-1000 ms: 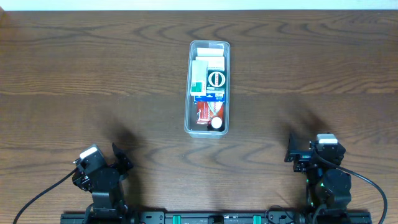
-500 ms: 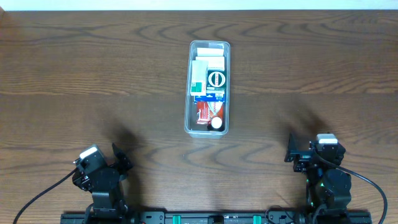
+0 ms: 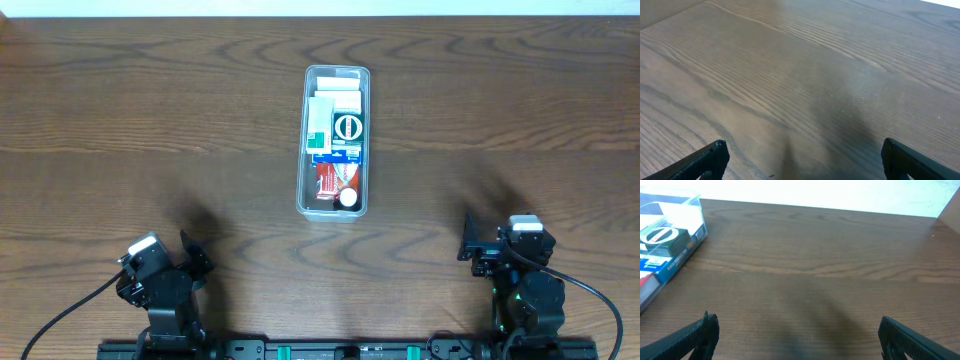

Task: Pack container

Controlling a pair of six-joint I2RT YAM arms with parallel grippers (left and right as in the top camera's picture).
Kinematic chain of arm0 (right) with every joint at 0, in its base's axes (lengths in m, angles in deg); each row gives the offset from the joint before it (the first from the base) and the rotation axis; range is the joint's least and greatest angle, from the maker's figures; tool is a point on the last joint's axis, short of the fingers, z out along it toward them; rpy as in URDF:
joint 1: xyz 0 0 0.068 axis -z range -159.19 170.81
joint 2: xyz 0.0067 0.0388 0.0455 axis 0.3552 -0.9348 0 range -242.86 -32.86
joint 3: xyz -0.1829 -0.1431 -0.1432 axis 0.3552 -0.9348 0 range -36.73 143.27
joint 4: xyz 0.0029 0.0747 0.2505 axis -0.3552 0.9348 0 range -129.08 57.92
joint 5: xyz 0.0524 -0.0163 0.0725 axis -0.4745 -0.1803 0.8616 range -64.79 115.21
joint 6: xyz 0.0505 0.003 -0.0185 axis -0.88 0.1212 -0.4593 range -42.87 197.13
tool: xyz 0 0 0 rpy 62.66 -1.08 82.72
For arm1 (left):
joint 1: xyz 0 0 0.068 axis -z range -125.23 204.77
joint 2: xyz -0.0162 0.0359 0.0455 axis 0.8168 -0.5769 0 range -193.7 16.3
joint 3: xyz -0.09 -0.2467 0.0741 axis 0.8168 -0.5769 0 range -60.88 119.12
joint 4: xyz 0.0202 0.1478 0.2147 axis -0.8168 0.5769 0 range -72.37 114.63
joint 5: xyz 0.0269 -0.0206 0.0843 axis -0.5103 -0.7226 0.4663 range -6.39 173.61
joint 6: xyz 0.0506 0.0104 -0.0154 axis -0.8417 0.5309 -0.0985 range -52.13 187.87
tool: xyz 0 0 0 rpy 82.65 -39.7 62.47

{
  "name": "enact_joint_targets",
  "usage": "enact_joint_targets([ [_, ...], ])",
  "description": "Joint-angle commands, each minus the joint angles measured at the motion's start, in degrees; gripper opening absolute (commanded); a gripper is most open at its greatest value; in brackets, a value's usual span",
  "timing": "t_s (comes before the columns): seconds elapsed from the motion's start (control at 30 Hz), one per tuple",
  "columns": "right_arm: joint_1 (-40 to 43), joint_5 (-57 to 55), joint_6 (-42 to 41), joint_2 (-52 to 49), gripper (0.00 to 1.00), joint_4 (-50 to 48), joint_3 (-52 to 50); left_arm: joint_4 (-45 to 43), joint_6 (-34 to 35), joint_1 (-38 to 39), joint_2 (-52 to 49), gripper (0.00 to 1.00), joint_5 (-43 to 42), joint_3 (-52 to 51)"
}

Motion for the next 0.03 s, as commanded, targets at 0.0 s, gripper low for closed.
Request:
enact_joint_targets([
  [0.0, 0.7, 0.17, -0.39, 0.39, 0.99, -0.11, -0.24, -0.04, -0.76, -0.35, 0.39, 0.98, 0.28, -1.07],
])
